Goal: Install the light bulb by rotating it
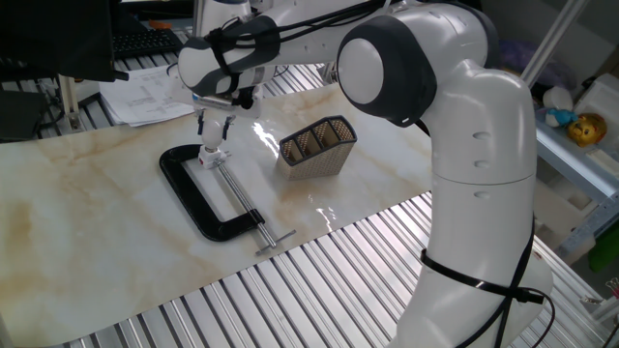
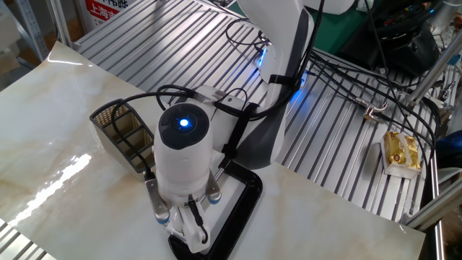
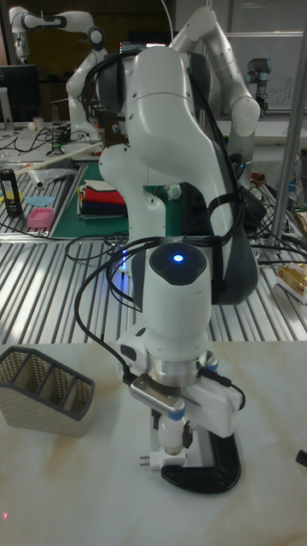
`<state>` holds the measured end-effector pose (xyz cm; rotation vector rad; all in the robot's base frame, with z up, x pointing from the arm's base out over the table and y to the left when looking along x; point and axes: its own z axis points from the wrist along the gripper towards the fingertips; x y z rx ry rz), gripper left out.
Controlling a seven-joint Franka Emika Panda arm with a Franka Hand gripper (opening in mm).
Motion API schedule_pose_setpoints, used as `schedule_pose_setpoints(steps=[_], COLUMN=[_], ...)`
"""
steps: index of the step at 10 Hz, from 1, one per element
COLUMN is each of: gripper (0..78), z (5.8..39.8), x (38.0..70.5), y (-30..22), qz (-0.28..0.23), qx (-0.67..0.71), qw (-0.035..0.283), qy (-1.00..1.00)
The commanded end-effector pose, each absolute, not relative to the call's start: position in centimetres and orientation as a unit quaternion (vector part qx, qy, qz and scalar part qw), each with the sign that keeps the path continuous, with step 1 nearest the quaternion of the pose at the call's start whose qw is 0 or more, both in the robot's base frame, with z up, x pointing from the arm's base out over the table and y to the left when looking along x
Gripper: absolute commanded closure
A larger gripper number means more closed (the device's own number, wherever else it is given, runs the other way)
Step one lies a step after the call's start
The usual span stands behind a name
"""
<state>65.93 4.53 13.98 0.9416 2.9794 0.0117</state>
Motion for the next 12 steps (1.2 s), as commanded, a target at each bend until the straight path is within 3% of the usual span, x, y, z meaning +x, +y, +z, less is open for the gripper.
schedule_pose_setpoints(steps=[1,12], gripper=[76.4,76.4], z=[12.58,12.58], x=[65.13,65.13], y=[4.52,4.52], qz=[0.002,0.008], qx=[0.338,0.426], qw=[-0.002,0.015], qy=[0.941,0.905])
